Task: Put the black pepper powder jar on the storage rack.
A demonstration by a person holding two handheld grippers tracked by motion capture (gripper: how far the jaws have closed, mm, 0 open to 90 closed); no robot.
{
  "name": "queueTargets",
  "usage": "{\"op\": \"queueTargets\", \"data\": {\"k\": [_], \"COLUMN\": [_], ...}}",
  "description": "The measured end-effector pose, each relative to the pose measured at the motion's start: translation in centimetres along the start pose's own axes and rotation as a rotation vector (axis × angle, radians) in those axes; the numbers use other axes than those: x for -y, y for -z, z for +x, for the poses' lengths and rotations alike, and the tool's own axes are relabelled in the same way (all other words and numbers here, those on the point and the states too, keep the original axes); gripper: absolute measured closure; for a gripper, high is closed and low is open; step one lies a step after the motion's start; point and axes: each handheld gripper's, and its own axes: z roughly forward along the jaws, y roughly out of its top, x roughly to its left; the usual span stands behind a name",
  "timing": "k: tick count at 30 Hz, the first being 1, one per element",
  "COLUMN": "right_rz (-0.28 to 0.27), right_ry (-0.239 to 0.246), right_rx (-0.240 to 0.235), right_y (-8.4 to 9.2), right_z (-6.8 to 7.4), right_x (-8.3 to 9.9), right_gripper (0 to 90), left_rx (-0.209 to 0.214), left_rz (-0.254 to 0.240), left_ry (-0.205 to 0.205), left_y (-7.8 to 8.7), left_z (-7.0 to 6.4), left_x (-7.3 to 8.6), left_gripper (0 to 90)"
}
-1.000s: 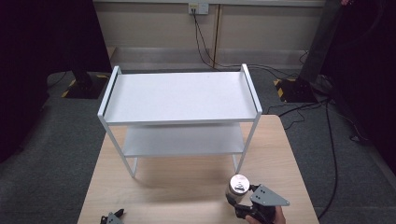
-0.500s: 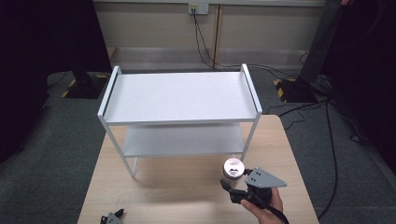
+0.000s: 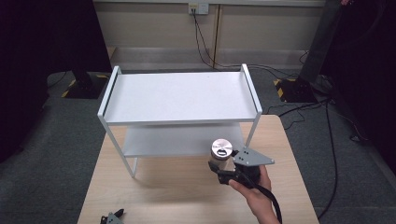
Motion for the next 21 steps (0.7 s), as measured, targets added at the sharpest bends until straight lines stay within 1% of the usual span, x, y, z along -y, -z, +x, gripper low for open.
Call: {"op": "queueTargets", "data": {"k": [5,8,12,14,16,18,21], "right_rz": [0.004,0.018,0.013,0.021,0.024,0.028,0.032], "right_ry": [0.002,0.009,-0.007,-0.003,-0.008,-0.002,-0.003], "right_rx": [-0.010,-0.009,-0.013,-0.007,-0.014,-0.010,-0.021], "right_y": [-1.7,-2.6,-3.9,-4.5,-5.1,-5.7,-6.5], "right_z": [-0.5,-0.6,-1.1,-1.1,-1.3,-1.2,-1.3], "right_x": [-1.1,-1.8,-2.1,-2.4,-2.6,-2.9,-3.1], "right_gripper": [31.5,31.5,31.5,31.5,31.5,31.5,31.5], "left_rx": [-0.001,-0.001,-0.001,-0.001,-0.001,-0.001,-0.002], "left_rz": [-0.001,-0.002,-0.002,-0.003,-0.002,-0.003,-0.002], "left_ry": [0.001,0.003,0.004,0.004,0.004,0.004,0.004], "left_y": [0.0,0.0,0.0,0.0,0.0,0.0,0.0], "left_z": [0.0,0.0,0.0,0.0,0.0,0.0,0.0], "left_x": [0.0,0.0,0.0,0.0,0.0,0.0,0.0], "left_gripper": [1.9,1.9,1.9,1.9,1.9,1.9,1.9]}}
